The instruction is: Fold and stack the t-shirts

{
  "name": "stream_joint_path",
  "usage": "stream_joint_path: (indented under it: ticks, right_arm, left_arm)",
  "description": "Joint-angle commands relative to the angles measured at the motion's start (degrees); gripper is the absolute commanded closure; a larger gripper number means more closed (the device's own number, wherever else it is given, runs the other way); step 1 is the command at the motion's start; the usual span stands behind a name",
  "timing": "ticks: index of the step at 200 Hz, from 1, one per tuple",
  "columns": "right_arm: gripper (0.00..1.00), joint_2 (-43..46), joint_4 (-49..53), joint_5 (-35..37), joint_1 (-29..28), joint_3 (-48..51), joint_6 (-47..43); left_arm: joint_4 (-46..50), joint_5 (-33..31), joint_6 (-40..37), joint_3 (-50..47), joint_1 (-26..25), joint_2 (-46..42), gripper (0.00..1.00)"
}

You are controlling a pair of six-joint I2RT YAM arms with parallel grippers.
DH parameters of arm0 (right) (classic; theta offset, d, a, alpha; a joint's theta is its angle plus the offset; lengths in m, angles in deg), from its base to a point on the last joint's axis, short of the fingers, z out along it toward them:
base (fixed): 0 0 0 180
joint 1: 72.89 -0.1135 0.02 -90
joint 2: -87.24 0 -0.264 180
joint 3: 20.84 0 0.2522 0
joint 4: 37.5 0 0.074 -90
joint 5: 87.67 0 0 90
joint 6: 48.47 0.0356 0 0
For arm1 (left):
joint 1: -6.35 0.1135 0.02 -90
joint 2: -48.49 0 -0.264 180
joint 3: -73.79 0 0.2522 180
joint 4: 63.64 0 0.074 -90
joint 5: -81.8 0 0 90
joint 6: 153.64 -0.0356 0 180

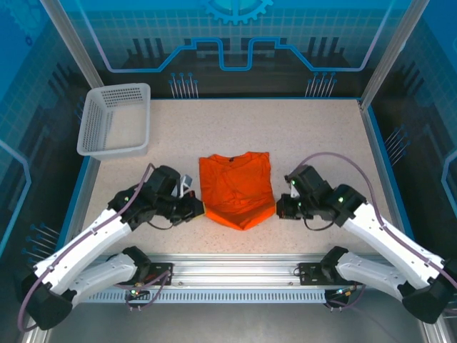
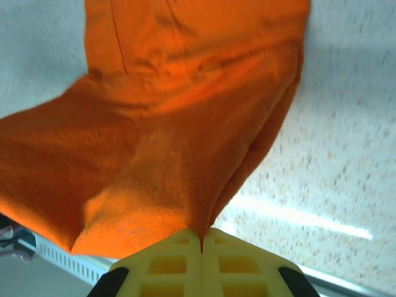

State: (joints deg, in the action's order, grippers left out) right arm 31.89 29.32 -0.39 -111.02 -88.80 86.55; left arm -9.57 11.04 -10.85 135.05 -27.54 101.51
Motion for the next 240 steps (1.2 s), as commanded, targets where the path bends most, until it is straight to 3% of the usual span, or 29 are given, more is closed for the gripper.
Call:
stream_joint_path:
  ticks: [1,32,85,185,196,209,218,240]
  right_arm:
    - [1.00,-4.99,1.57,0.75,5.10,-5.38,-6.02]
    - [1.00,-15.12,-0.01,-0.32,11.01,-12.07,-10.18]
    - [1.00,-33.49,-3.30,-3.58,17.17,-25.04,-13.26]
    - [1.00,-71.20,1.24,-9.27,24.15,-57.07,-12.77]
    - [1.00,-74.73,2.26,-9.94,24.58,-60.83,-12.34]
    - [0.91,-77.66,3.70,-10.15,25.18,-65.13,-11.61]
    - [0.83,-80.34,3.47,-11.19,25.60,-67.10,-11.02]
    - [0.66,-83.30,3.32,-14.60,26.87,-72.44,-10.41]
  left_arm:
    - [-2.77,-2.61,-3.95,5.35,3.79,3.26,1.00]
    - [-5.56,-3.22,-6.83,9.81,10.29,10.54,1.00]
    - [-13.00,-3.72,-6.38,11.85,16.92,21.27,1.00]
    - [-20.68,-0.40,-4.03,25.08,25.80,50.77,1.00]
    - [-21.64,0.06,-3.58,26.48,26.41,53.92,0.97]
    - [-20.70,-0.05,-3.64,29.53,27.00,57.43,0.89]
    - [-20.24,-0.03,-3.74,31.19,27.34,58.86,1.00]
    - [-20.61,-2.25,-3.01,32.10,27.66,58.03,1.00]
